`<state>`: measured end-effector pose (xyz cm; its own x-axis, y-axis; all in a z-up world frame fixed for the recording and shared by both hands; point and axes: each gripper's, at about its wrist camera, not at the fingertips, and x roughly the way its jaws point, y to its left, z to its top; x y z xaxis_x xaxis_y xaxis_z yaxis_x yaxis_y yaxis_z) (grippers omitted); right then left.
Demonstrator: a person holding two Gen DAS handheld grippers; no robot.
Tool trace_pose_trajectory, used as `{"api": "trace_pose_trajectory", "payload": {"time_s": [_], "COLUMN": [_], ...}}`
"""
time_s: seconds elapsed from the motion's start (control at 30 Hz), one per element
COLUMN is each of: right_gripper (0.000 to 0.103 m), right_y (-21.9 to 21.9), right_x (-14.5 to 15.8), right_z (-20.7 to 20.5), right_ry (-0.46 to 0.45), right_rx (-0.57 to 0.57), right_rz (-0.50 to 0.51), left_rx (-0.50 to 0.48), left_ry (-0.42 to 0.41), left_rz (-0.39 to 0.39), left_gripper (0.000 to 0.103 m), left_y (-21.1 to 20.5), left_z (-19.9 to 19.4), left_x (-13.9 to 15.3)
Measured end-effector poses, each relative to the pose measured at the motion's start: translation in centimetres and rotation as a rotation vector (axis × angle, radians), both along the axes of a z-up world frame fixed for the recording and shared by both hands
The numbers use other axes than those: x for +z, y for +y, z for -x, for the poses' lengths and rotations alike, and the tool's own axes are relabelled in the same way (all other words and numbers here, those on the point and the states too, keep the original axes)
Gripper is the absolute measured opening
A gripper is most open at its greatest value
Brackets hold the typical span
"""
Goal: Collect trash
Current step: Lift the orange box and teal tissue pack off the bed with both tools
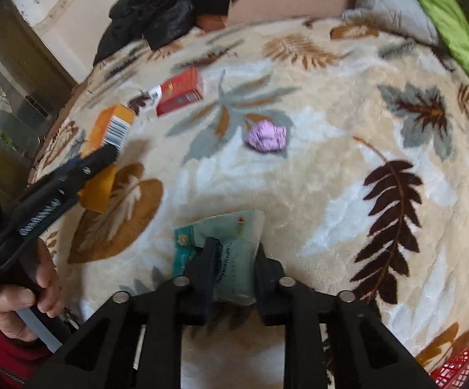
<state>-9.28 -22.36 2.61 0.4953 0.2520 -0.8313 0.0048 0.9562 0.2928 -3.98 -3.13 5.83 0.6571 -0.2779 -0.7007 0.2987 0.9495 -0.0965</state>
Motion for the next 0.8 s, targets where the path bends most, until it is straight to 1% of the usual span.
{"api": "trace_pose_trajectory", "payload": {"time_s": [0.07,0.13,0.2,0.27,0.3,0.43,0.57,0.63,0.73,0.8], "right_gripper": [0.015,0.014,0.014,0.014,0.014,0.015,0.015,0.015,0.015,0.015], "right_y": [-0.1,-0.4,-0.8,-1.2,-1.4,-2.1,-2.3,-2.2,-1.9,-1.6], "right_x": [1.1,2.6,4.0,4.9,5.1,5.9,5.8,5.5,4.9,4.7], "right_z": [0.9,2.1,3.5,4.6,5.0,6.5,7.2,7.2,7.0,7.0], "right_ry": [-0.058,-0.151,-0.241,-0.301,-0.316,-0.357,-0.358,-0.342,-0.326,-0.322], "right_rx": [-0.032,-0.072,-0.136,-0.188,-0.206,-0.27,-0.293,-0.289,-0.279,-0.272], "right_rz": [0.012,0.019,0.037,0.021,0.018,0.007,-0.019,-0.039,-0.065,-0.063], "left_rx": [-0.001,-0.005,-0.014,-0.034,-0.043,-0.093,-0.12,-0.118,-0.11,-0.1], "left_ry": [-0.003,-0.009,-0.016,-0.027,-0.034,-0.051,-0.105,-0.133,-0.144,-0.147], "left_rz": [0.005,0.018,0.026,0.033,0.031,0.029,-0.012,-0.041,-0.061,-0.08], "left_gripper": [0.047,0.047,0.047,0.047,0.047,0.047,0.047,0.047,0.047,0.047], "left_y": [0.1,0.0,-0.1,-0.4,-0.5,-1.1,-1.9,-2.2,-2.3,-2.3], "left_z": [0.2,0.7,1.4,2.7,3.4,6.6,8.9,9.2,8.9,8.5], "left_x": [0.2,0.6,0.9,1.4,1.5,1.9,2.1,2.1,1.7,1.3]}}
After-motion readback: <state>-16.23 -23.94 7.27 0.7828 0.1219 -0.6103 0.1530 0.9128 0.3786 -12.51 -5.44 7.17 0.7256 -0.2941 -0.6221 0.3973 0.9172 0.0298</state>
